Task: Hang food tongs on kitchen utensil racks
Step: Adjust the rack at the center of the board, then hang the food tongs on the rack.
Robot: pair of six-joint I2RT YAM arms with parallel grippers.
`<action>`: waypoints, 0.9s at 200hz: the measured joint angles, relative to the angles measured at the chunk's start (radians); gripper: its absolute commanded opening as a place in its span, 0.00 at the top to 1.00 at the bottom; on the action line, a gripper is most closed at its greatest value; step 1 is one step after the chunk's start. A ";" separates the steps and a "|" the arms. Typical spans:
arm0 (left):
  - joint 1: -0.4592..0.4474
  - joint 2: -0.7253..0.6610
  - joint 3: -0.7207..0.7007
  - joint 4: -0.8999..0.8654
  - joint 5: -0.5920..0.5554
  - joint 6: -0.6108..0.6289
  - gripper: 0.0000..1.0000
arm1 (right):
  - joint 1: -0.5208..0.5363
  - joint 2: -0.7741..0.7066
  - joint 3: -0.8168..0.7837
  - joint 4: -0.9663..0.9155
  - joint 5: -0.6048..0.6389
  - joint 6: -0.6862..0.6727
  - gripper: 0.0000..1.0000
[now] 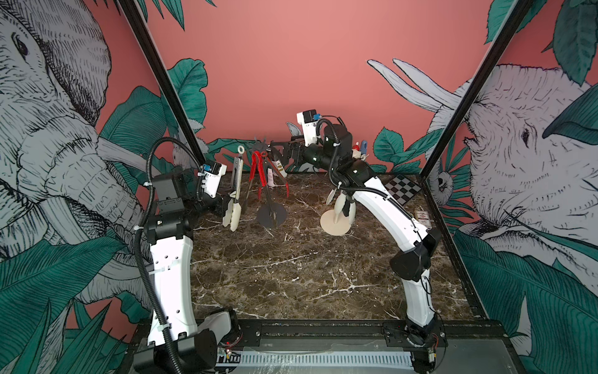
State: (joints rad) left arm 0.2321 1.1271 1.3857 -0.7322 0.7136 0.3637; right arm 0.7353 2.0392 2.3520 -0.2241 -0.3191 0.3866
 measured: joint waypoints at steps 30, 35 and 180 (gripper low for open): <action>0.012 0.034 0.002 0.000 0.035 0.000 1.00 | 0.008 -0.110 -0.089 -0.002 -0.016 -0.043 0.00; 0.012 0.041 0.002 -0.001 0.041 0.000 1.00 | 0.010 -0.126 -0.101 -0.003 -0.017 -0.051 0.01; 0.018 0.198 0.040 -0.007 0.171 -0.001 1.00 | 0.037 -0.581 -0.524 -0.124 0.029 -0.217 0.01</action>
State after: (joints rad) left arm 0.2497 1.3254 1.4254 -0.7395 0.8841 0.3626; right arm 0.7723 1.4586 1.8278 -0.3485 -0.2905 0.1692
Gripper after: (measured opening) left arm 0.113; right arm 0.994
